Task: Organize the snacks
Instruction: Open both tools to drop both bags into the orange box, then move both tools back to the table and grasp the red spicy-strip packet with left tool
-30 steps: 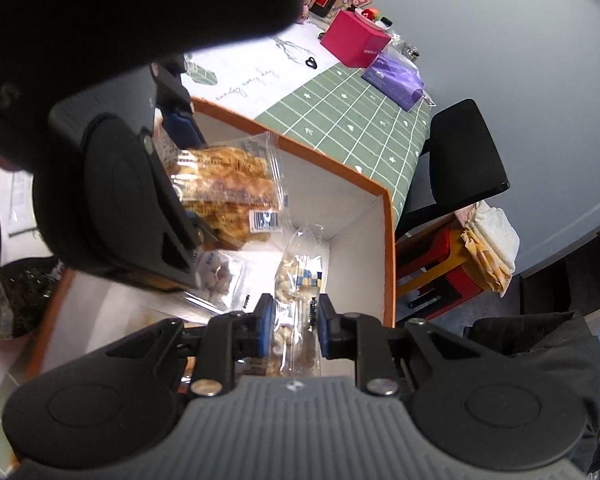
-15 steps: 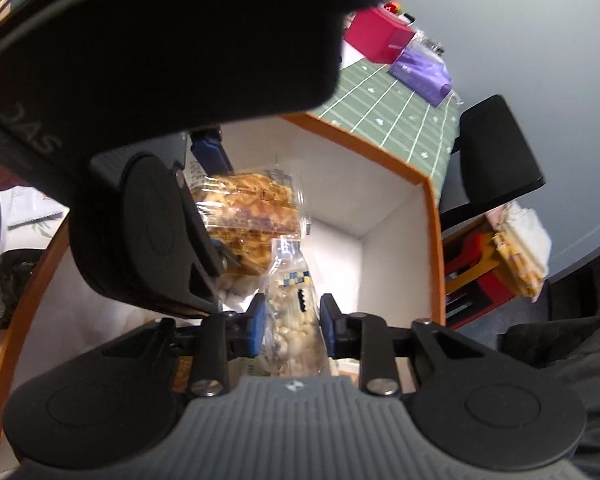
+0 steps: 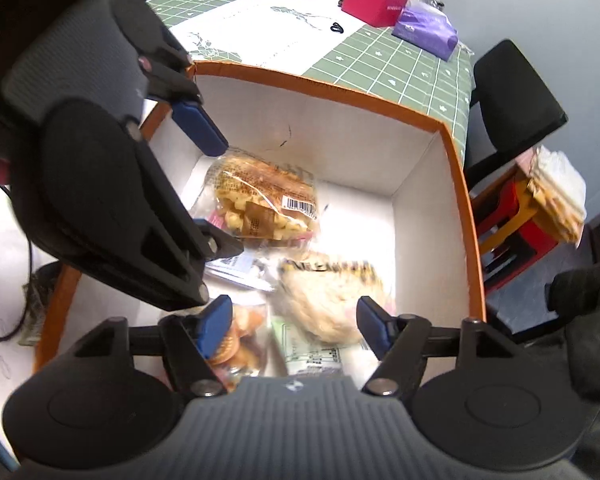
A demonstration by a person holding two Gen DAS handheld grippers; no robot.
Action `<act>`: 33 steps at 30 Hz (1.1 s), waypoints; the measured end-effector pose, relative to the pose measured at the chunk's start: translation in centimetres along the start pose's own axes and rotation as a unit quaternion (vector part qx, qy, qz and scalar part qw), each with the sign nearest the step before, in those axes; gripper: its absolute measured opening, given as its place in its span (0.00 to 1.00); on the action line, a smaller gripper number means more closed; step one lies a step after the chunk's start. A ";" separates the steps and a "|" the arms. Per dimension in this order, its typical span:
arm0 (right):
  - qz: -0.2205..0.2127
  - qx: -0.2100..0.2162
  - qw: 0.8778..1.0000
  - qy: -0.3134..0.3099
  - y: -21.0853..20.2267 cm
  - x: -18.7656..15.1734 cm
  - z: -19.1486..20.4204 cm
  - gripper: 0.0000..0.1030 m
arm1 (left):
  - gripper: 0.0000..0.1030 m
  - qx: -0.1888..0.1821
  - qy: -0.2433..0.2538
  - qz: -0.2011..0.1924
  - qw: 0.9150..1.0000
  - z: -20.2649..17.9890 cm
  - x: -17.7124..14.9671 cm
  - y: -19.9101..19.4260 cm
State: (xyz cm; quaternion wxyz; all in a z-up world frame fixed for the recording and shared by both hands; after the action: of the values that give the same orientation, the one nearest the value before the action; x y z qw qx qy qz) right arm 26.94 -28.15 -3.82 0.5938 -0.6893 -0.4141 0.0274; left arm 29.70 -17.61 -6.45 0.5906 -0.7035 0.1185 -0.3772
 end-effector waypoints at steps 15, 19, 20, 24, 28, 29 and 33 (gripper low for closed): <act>-0.054 -0.032 0.997 0.040 -5.9 0.2 3.3 0.78 | 0.80 0.030 -0.050 -0.063 0.996 -0.5 -4.2 -9.8; -0.086 -0.022 0.994 0.064 -8.1 0.2 5.1 0.78 | 0.80 0.034 -0.074 -0.092 0.992 -0.1 -6.7 -12.5; -0.096 -0.016 0.993 0.070 -8.5 0.1 5.6 0.78 | 0.80 0.034 -0.079 -0.099 0.991 0.1 -7.3 -13.0; -0.130 0.014 0.987 0.088 -9.6 -0.2 7.8 0.78 | 0.80 0.050 -0.097 -0.121 0.987 1.2 -10.6 -15.0; -0.151 0.045 0.982 0.100 -10.0 -0.7 10.7 0.78 | 0.80 0.058 -0.114 -0.126 0.984 1.9 -14.1 -16.1; -0.155 0.054 0.980 0.108 -9.9 -0.8 11.5 0.78 | 0.80 0.059 -0.120 -0.124 0.983 2.2 -15.0 -16.2; -0.161 0.092 0.970 0.158 -8.9 -1.5 13.9 0.78 | 0.80 0.070 -0.153 -0.132 0.977 3.5 -18.6 -15.9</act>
State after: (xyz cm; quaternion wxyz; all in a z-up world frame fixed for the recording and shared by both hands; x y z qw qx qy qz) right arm 13.78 -18.41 -1.13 0.7090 -0.5519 -0.4162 -0.1397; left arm 14.87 0.70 0.83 0.5946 -0.7192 -0.0932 -0.3472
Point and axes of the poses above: each gripper's, at about its wrist camera, not at the fingertips, and y roughly the way its jaws point, z to its left, x to its top, the point moved 5 cm from there along y, roughly the way its jaws point, and after that the axes turned 9 degrees about -x, right-handed, at the moved point
